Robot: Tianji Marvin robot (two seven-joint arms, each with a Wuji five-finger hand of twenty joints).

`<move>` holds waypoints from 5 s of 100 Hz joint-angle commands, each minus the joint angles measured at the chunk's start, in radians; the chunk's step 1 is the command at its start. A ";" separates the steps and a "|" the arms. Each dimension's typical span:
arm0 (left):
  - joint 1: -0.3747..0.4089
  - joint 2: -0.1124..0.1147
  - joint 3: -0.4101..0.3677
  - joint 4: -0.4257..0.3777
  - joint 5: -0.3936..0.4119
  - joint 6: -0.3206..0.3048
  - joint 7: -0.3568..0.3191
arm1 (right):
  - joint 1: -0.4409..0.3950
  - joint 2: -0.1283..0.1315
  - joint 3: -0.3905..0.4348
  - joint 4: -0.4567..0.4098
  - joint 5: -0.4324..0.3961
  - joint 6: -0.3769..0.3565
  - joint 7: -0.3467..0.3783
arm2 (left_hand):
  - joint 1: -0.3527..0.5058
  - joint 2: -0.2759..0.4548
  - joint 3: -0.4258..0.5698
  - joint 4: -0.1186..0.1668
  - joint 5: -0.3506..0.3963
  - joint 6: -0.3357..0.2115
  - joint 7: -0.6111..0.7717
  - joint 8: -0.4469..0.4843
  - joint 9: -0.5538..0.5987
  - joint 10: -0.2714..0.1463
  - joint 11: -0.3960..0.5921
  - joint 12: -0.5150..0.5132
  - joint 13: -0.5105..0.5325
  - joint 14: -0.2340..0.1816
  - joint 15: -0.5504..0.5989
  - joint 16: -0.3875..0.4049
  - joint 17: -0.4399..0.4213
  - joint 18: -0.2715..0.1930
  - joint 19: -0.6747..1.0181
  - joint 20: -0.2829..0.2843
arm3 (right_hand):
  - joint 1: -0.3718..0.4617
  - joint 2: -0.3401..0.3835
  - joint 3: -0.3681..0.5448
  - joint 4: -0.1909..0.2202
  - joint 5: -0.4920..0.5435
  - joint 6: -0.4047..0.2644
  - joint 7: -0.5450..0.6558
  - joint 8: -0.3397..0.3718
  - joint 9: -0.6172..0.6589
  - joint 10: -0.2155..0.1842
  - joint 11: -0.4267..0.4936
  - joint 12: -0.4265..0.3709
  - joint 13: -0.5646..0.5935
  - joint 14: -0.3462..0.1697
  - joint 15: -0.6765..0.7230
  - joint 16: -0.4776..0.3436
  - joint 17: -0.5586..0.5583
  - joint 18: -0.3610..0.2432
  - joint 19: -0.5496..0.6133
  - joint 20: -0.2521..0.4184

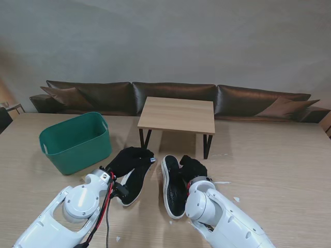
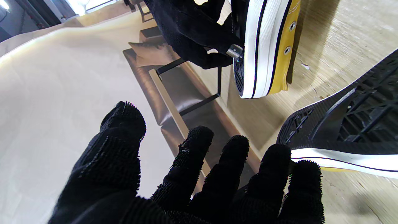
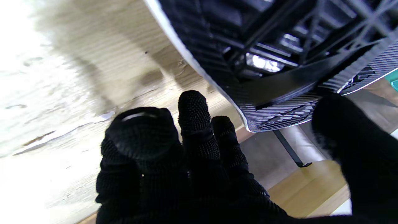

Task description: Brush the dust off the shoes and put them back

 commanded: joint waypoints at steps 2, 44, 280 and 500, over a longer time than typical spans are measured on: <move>0.001 -0.002 0.001 0.000 -0.005 0.002 -0.020 | -0.007 -0.010 -0.001 -0.005 0.003 0.007 0.007 | 0.015 0.035 -0.031 0.035 0.027 -0.001 0.006 0.008 0.014 0.009 0.009 0.013 -0.047 0.009 -0.019 0.006 -0.007 -0.033 -0.030 0.012 | -0.048 0.017 -0.025 0.024 -0.056 0.024 0.008 -0.029 -0.024 -0.012 -0.003 -0.011 -0.016 0.004 0.015 -0.003 0.180 -0.024 0.012 0.018; -0.003 0.001 0.002 0.002 -0.005 0.006 -0.031 | 0.000 -0.020 0.004 0.001 0.012 0.026 -0.012 | 0.017 0.035 -0.041 0.036 0.035 -0.002 0.010 0.010 0.024 0.012 0.012 0.018 -0.044 0.009 -0.018 0.006 -0.004 -0.033 -0.030 0.012 | -0.055 0.043 -0.035 0.029 -0.136 0.046 0.044 -0.113 -0.022 -0.004 0.001 -0.029 -0.006 0.017 0.019 -0.006 0.188 -0.014 0.019 0.018; 0.310 0.036 -0.197 -0.289 0.346 0.073 -0.022 | -0.314 0.133 0.433 -0.285 -0.045 -0.595 0.213 | 0.032 -0.018 -0.054 0.044 -0.080 -0.096 -0.027 -0.020 -0.122 -0.136 -0.022 -0.027 -0.118 -0.080 -0.063 -0.003 -0.078 -0.064 -0.058 0.008 | -0.003 0.010 -0.071 0.043 0.081 -0.307 -0.178 0.175 -0.355 -0.111 -0.406 -0.285 -0.531 -0.046 -0.960 -0.324 -0.158 -0.038 -0.745 -0.135; 0.338 0.053 -0.332 0.029 0.840 0.254 0.108 | -0.321 0.133 0.422 -0.281 0.035 -0.574 0.257 | -0.103 -0.164 0.336 -0.006 -0.127 -0.079 -0.013 -0.028 -0.142 -0.132 0.004 0.072 -0.085 -0.099 0.129 0.148 0.001 -0.124 0.043 0.207 | -0.006 0.042 -0.068 0.046 0.101 -0.271 -0.164 0.168 -0.317 -0.082 -0.402 -0.286 -0.491 -0.034 -0.912 -0.302 -0.139 -0.027 -0.727 -0.106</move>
